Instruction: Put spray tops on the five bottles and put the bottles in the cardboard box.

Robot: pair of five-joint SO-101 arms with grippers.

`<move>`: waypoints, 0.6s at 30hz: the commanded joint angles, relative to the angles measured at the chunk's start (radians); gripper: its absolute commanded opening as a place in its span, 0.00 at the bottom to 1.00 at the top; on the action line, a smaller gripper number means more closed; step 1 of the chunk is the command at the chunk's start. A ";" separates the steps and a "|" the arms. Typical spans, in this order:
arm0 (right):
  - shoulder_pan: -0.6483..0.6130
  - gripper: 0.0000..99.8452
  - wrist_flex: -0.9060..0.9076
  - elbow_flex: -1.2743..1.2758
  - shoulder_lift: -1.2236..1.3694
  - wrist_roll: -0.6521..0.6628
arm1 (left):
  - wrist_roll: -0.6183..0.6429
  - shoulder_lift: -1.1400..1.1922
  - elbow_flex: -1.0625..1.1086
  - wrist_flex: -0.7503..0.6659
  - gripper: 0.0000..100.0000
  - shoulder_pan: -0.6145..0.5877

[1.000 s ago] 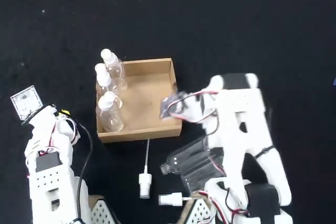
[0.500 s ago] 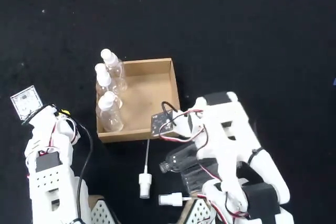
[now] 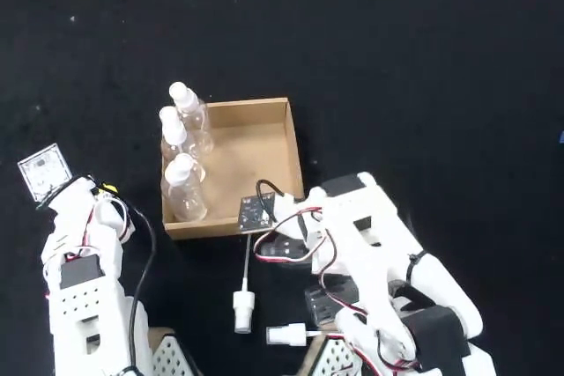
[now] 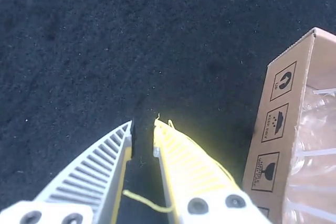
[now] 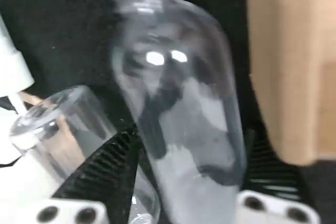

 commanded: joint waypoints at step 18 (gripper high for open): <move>0.580 0.09 0.381 -0.469 -0.145 -0.037 | 0.002 0.005 -0.036 -0.005 0.06 0.002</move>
